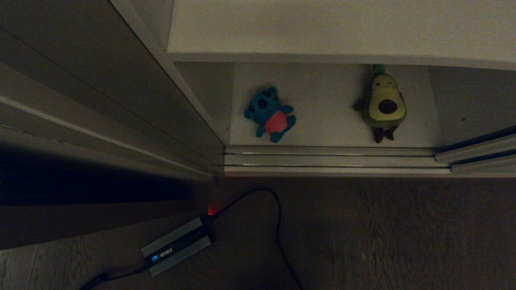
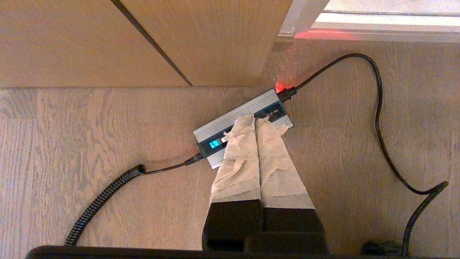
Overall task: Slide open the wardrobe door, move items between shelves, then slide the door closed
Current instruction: Close the door
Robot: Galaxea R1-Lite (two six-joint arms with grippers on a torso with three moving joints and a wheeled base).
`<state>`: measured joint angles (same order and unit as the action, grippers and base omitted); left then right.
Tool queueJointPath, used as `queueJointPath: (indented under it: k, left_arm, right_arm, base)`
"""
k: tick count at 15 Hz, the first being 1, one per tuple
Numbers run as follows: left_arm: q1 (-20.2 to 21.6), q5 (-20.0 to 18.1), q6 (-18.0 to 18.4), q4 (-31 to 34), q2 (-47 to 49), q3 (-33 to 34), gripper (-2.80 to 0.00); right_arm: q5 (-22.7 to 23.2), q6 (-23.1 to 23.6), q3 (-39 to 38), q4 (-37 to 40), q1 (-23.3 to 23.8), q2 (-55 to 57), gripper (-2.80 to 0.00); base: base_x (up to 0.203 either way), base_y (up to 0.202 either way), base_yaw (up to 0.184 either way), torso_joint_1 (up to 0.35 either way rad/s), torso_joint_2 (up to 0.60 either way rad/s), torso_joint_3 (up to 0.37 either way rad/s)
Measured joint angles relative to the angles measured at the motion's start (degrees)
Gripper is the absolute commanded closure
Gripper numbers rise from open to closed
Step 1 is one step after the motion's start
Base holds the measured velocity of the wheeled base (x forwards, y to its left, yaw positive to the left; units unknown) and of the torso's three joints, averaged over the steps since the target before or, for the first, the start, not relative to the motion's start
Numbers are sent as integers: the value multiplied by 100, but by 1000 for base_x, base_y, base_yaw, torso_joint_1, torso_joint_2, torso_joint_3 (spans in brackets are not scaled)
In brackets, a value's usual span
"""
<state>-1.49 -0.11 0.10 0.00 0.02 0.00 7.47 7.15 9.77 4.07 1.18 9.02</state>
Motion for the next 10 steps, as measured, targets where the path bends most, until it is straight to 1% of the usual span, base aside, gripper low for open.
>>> queueJointPath:
  k: [1, 2, 3, 4, 10]
  left_arm:
    - [0, 1, 0, 0, 0, 0, 0]
    - [4, 2, 0, 0, 0, 0, 0]
    - [2, 1, 0, 0, 0, 0, 0]
    - [1, 1, 0, 0, 0, 0, 0]
    - [0, 4, 0, 0, 0, 0, 0]
  right_arm:
    - [-160, -92, -371, -91, -18, -321, 0]
    - [-368, -279, -647, -317, -34, -510, 0]
    - [-598, -533, -810, -453, -41, -652, 0]
    - [-720, -649, -884, -471, -50, -746, 0]
    - [-714, -526, -974, -378, -56, -918, 0]
  base:
    - [0, 0, 0, 0, 0, 0]
    - [0, 0, 0, 0, 0, 0]
    - [0, 0, 0, 0, 0, 0]
    - [0, 0, 0, 0, 0, 0]
    - [0, 0, 0, 0, 0, 0]
